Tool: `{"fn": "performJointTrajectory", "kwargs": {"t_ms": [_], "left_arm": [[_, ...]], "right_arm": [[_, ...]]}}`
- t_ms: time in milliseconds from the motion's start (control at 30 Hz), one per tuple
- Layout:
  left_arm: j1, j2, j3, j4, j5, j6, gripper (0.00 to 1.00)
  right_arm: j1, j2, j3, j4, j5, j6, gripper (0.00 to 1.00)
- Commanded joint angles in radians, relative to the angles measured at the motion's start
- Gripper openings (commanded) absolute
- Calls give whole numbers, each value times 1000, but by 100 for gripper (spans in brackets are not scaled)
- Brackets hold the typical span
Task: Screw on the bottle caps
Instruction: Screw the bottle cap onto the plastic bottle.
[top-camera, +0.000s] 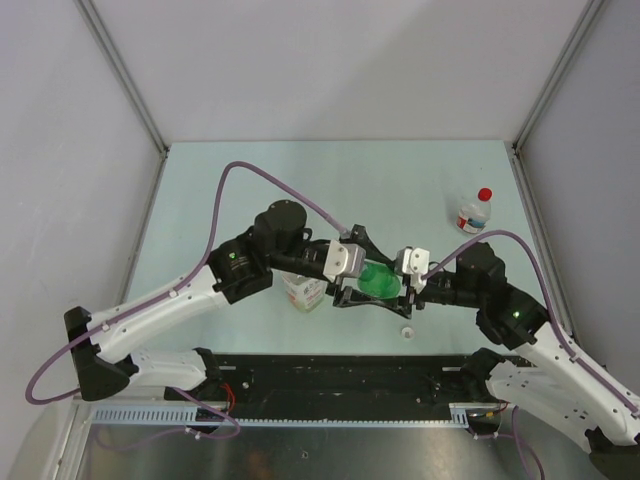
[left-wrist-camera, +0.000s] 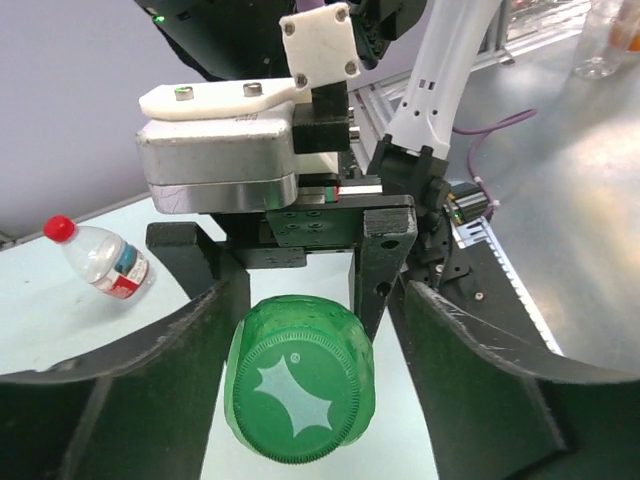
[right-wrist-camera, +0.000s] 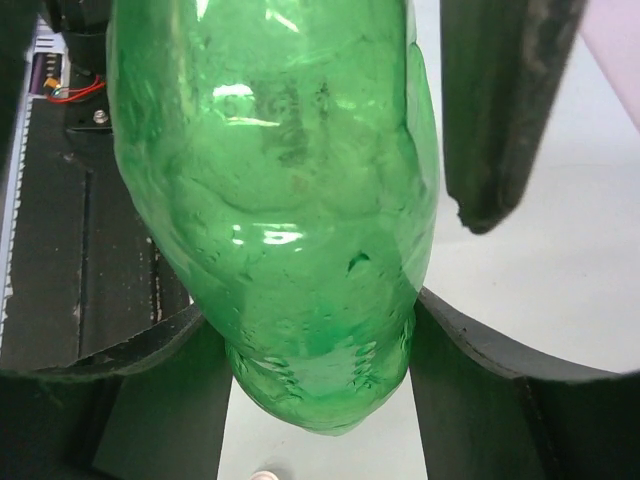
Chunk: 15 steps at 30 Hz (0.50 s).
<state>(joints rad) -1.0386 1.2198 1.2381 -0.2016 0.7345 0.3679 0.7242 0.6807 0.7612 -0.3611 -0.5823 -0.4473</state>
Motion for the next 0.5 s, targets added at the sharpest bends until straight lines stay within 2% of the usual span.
{"fn": "performJointTrajectory", "kwargs": {"t_ms": [0,167,267,333,400,467], "left_arm": [[-5,-27,-20,66,-36,-31,68],[-5,-57,-50,96,-56,-44,46],[-5,-57,-46,108,-116,-65,34],[-5,-52,-36,114,-190,-87,25],[-5,-44,-23,117,-280,-109,22],[-5,-32,-5,118,-384,-134,20]], "right_arm": [[3,-19,32,65,59,35,0],[3,-20,31,75,72,52,1],[2,-18,32,87,92,74,18],[2,-17,31,91,121,88,25],[1,-16,31,96,166,113,32],[2,-14,31,100,226,139,47]]}}
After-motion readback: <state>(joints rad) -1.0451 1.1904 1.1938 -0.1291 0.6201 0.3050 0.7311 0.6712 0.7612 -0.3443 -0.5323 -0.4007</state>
